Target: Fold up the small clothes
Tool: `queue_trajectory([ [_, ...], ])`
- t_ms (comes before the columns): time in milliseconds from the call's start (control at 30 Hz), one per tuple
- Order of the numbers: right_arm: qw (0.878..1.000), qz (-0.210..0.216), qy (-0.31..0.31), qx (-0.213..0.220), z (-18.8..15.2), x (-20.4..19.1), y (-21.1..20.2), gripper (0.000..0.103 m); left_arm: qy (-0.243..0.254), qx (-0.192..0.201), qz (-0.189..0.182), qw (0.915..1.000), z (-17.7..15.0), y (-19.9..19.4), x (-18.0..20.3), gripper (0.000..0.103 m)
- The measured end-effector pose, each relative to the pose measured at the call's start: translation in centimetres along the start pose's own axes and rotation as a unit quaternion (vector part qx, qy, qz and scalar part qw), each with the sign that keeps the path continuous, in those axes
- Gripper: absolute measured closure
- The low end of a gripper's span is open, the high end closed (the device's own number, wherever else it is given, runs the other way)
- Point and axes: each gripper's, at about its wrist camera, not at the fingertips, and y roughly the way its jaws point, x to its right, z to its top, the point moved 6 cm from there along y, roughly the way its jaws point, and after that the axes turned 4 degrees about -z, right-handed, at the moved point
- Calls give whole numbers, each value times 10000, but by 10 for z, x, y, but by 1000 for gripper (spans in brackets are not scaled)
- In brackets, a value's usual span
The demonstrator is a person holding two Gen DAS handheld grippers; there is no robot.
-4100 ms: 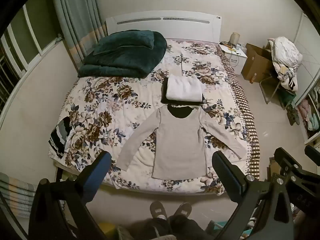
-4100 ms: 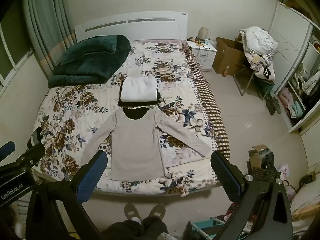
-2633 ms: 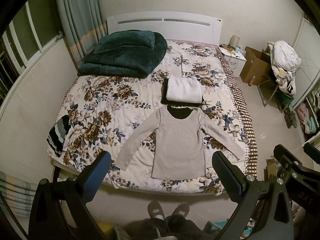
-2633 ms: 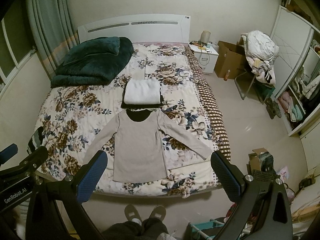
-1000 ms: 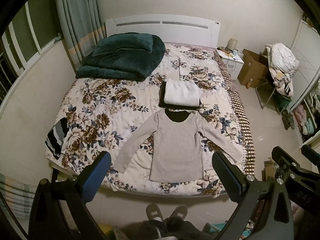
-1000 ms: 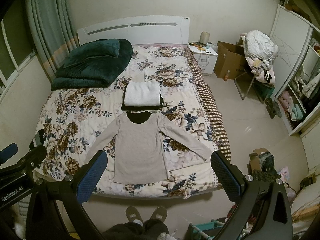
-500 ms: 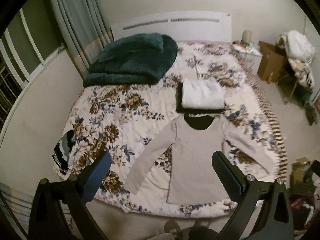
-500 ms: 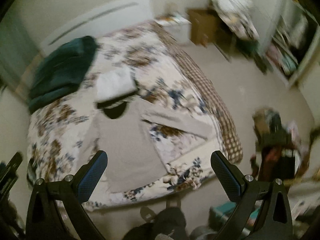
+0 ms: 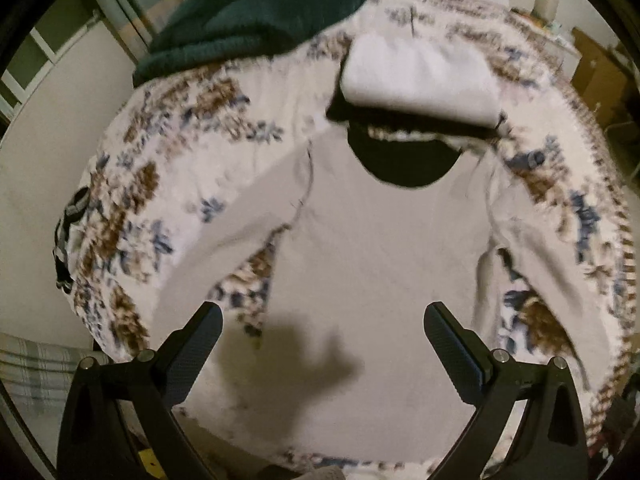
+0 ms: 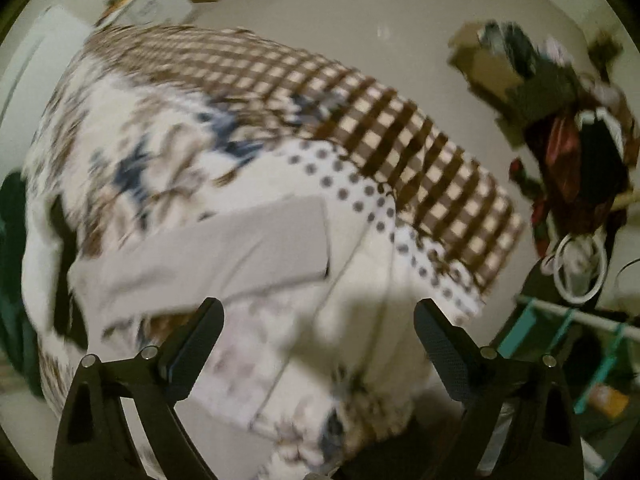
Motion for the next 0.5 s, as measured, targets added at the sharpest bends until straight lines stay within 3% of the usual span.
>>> queue_trajectory([
  [167, 9994, 46, 14, -336, 24, 0, 102, 17, -92, -273, 189, 9994, -9, 64, 8, 0],
  [233, 9990, 178, -18, -398, 27, -4, 127, 39, -111, -406, 251, 9988, -15, 84, 7, 0],
  [267, 9992, 234, -38, -324, 27, -7, 132, 44, -119, -442, 268, 9986, -17, 92, 6, 0],
  [300, 9995, 230, -81, -199, 27, -10, 133, 57, -110, -482, 311, 9983, -21, 99, 5, 0],
  [333, 9997, 170, -156, -28, 27, -13, 131, 72, -107, -505, 326, 9981, -23, 103, 4, 0],
  [400, 9993, -65, -270, 240, 23, -15, 125, 90, -141, -551, 326, 9978, -29, 109, -3, 0],
  [500, 9985, -214, -242, 447, 14, -14, 113, 95, -229, -559, 323, 9977, -36, 106, -14, 0],
])
